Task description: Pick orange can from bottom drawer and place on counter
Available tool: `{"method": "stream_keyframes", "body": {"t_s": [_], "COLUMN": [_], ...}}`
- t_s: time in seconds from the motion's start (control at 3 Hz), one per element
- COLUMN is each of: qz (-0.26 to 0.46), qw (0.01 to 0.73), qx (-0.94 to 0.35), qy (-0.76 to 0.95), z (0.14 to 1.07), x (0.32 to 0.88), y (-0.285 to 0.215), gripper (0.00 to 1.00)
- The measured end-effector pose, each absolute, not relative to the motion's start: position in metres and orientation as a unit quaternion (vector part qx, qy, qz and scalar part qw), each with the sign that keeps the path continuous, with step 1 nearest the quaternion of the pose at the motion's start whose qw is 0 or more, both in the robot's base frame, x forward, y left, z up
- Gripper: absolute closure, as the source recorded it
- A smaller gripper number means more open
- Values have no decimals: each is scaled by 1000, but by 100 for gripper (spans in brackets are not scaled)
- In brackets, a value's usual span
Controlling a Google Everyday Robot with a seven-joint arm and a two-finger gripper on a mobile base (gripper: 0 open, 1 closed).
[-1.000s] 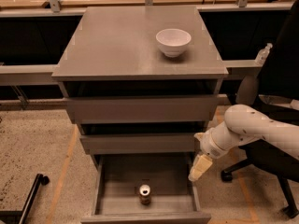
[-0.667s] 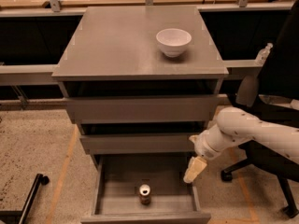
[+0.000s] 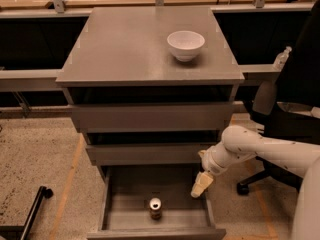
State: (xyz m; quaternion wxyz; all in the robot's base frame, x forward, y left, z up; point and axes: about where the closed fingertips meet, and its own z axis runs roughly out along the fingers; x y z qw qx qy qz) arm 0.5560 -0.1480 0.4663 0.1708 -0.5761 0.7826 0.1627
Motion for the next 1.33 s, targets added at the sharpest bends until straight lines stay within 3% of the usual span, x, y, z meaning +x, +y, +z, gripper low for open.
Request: {"method": "stream_keyframes", "body": {"t_s": [0.33, 1.33], "qz": [177, 215], "qw": [172, 173], "qx": [-568, -583], "qy": [785, 764], "z": [413, 389], "x": [566, 551], "y": [-141, -123], "gripper": [0, 0]}}
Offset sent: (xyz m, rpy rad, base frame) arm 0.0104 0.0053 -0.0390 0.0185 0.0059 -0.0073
